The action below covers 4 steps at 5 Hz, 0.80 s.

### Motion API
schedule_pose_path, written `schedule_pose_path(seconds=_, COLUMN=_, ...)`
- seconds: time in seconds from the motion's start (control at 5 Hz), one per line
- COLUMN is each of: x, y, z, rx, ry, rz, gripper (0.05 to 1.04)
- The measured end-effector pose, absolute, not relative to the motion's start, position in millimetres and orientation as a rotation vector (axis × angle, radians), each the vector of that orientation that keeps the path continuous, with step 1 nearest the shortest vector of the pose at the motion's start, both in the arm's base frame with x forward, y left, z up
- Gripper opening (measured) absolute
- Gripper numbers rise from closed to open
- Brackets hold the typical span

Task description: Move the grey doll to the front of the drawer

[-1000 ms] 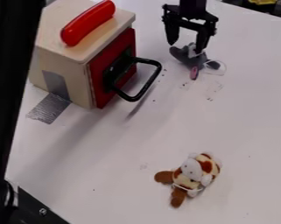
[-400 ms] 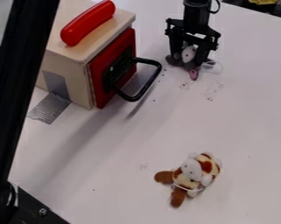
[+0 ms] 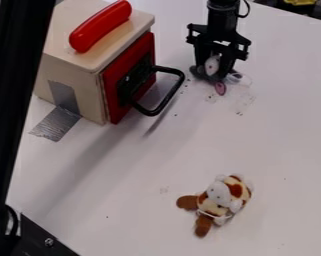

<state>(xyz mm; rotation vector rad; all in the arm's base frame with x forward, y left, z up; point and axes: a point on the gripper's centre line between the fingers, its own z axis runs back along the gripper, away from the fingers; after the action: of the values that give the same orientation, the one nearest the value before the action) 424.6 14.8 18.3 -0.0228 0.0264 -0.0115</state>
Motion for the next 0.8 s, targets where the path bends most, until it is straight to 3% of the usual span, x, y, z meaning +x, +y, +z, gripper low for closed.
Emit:
schedule_pose_path(seconds=0.2, x=419.3, y=10.3, z=46.1, rx=-0.048, ry=-0.012, rz=-0.013, gripper=0.590)
schedule_pose_path(seconds=0.4, x=395.4, y=7.6, z=86.2, rx=-0.049, ry=-0.058, rz=-0.021, gripper=0.590)
schedule_pose_path(seconds=0.6, x=351.9, y=1.4, z=113.2, rx=-0.068, ry=-0.083, rz=-0.040, gripper=0.590)
schedule_pose_path(seconds=0.8, x=305.5, y=3.9, z=122.0, rx=-0.057, ry=-0.065, rz=-0.059, gripper=0.590)
